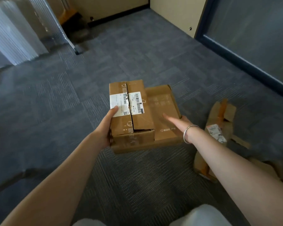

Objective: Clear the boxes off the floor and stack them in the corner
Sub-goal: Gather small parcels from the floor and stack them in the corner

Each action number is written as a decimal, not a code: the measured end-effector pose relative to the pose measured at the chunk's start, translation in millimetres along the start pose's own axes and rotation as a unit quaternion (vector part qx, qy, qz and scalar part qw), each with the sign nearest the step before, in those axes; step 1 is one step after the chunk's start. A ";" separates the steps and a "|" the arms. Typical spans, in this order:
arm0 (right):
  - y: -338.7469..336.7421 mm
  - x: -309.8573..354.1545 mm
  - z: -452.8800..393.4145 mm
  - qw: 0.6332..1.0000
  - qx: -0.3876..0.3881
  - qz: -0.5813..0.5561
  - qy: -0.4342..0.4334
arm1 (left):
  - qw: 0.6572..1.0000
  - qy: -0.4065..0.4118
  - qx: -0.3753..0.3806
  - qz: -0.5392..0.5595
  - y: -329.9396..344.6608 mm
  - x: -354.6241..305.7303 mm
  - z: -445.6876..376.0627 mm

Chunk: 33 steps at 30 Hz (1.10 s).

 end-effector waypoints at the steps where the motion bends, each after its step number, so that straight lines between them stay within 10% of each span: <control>1: -16.3 18.2 19.1 1.000 -0.004 -0.005 -0.002 | 1.000 0.005 -0.003 -0.009 1.8 -16.7 23.7; 15: -250.6 177.0 258.6 0.998 -0.046 -0.043 0.014 | 0.990 0.002 0.036 -0.136 49.3 -169.7 326.6; 33: -438.3 97.2 499.1 0.924 -0.271 -0.263 0.060 | 0.870 0.079 0.276 -0.400 181.2 -155.2 552.5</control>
Point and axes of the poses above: each hand's wrist, its own z-axis away from the middle knuckle, its own y-axis out of the palm, x = y × z, the point moved 7 cm from there along -z, towards the middle knuckle, and after that the axes turned 14 degrees about -x, right-handed, at the moved point
